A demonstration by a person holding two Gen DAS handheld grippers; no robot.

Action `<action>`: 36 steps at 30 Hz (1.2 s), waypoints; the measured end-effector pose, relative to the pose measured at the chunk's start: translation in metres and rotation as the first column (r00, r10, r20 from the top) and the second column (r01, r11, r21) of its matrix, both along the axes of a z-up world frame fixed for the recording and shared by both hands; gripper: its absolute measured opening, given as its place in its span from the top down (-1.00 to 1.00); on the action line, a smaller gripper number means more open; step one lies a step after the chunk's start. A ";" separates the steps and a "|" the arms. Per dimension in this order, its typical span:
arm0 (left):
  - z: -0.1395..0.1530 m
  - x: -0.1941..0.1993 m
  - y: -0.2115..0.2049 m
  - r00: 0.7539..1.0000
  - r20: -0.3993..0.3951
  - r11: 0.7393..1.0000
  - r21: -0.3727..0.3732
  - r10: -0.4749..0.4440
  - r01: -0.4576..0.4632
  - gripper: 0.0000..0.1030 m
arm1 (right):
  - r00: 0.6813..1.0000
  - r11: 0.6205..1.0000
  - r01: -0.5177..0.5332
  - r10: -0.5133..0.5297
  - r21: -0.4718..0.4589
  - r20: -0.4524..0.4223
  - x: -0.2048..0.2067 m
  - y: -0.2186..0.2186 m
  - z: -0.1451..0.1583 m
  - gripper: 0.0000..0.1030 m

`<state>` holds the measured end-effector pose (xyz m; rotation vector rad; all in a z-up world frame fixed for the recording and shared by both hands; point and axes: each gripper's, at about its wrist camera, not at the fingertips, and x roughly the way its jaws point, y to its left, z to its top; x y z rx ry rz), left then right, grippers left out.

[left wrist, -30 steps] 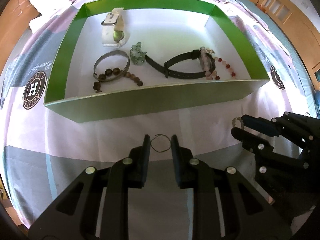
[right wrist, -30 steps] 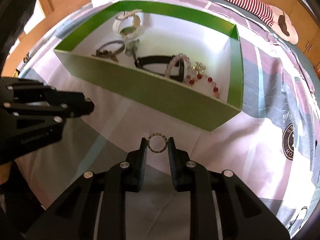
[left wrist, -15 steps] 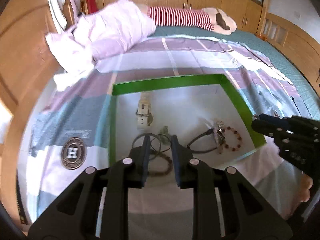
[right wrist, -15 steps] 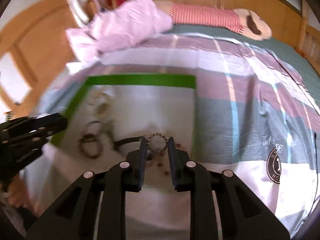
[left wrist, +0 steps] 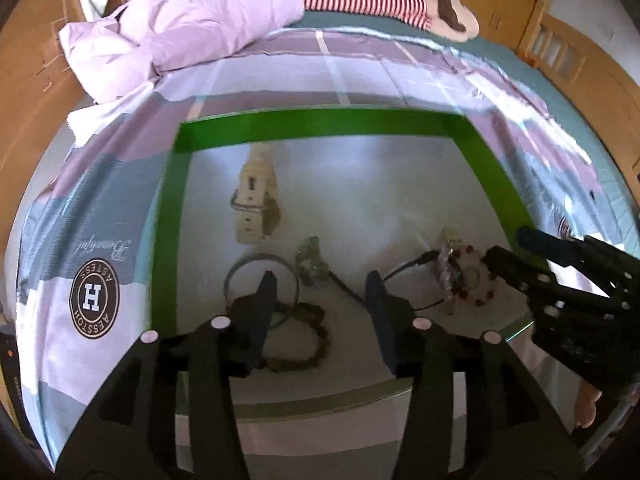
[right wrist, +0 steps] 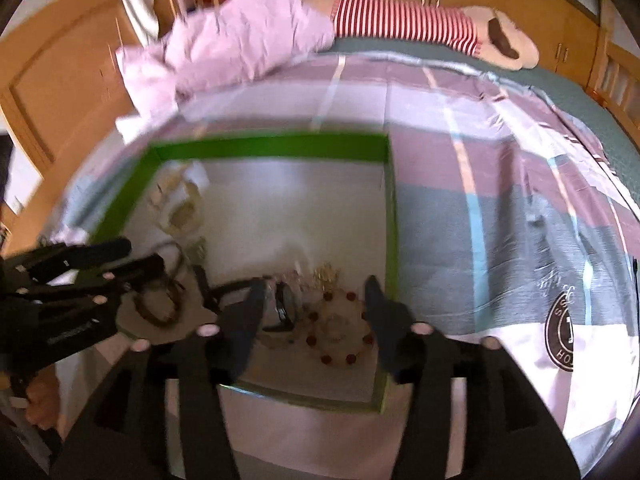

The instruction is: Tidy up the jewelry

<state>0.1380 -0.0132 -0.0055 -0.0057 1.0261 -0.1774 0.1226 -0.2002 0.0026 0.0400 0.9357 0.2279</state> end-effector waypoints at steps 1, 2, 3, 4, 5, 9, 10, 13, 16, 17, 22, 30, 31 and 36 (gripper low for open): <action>0.005 -0.002 0.004 1.000 0.011 1.000 -0.020 0.019 -0.019 -0.23 | 1.000 0.999 0.020 -0.021 0.028 0.024 -0.005 -0.004 0.006 -0.47; 0.009 -0.005 0.007 0.999 0.022 0.999 -0.036 0.038 -0.037 -0.31 | 0.998 0.997 0.043 -0.046 0.057 0.048 -0.009 -0.008 0.012 -0.58; 0.015 -0.011 0.012 0.997 0.041 0.996 -0.055 0.069 -0.067 -0.41 | 0.996 0.995 0.060 -0.065 0.079 0.065 -0.013 -0.011 0.017 -0.73; 0.018 -0.016 0.015 0.994 0.054 0.994 -0.055 0.095 -0.092 -0.49 | 0.992 0.991 0.083 -0.093 0.103 0.088 -0.019 -0.015 0.021 -0.80; 0.022 -0.021 0.018 0.989 0.070 0.991 -0.038 0.130 -0.127 -0.53 | 0.990 0.990 0.095 -0.105 0.105 0.098 -0.022 -0.016 0.024 -0.82; 0.037 -0.045 0.018 0.969 0.150 0.974 0.079 0.197 -0.211 -0.77 | 0.983 0.993 0.116 -0.120 0.036 0.139 -0.033 -0.009 0.032 -0.88; 0.039 -0.047 0.017 0.971 0.146 0.975 0.091 0.190 -0.204 -0.78 | 0.980 0.992 0.123 -0.123 0.013 0.159 -0.037 -0.006 0.034 -0.88; 0.044 -0.050 0.018 0.970 0.147 0.975 0.081 0.192 -0.205 -0.87 | 0.979 0.993 0.116 -0.110 -0.024 0.170 -0.039 0.001 0.035 -0.88; 0.044 -0.050 0.016 0.972 0.150 0.975 0.103 0.181 -0.197 -0.89 | 0.978 0.990 0.132 -0.123 -0.039 0.170 -0.039 0.005 0.033 -0.89; 0.043 -0.050 0.015 0.973 0.149 0.973 0.120 0.177 -0.196 -0.89 | 0.978 0.990 0.136 -0.128 -0.038 0.163 -0.038 0.007 0.031 -0.89; 0.045 -0.055 0.010 0.976 0.162 0.974 0.147 0.149 -0.173 -0.90 | 0.982 0.988 0.146 -0.139 -0.045 0.130 -0.033 0.014 0.023 -0.89; 0.041 -0.054 0.009 0.978 0.143 0.975 0.141 0.152 -0.172 -0.91 | 0.982 0.985 0.149 -0.136 -0.089 0.132 -0.036 0.022 0.018 -0.89; 0.041 -0.054 0.009 0.978 0.142 0.975 0.138 0.153 -0.172 -0.91 | 0.982 0.985 0.148 -0.136 -0.087 0.130 -0.036 0.022 0.018 -0.89; 0.038 -0.054 0.007 0.979 0.137 0.976 0.141 0.148 -0.168 -0.91 | 0.982 0.983 0.152 -0.139 -0.098 0.132 -0.037 0.020 0.017 -0.89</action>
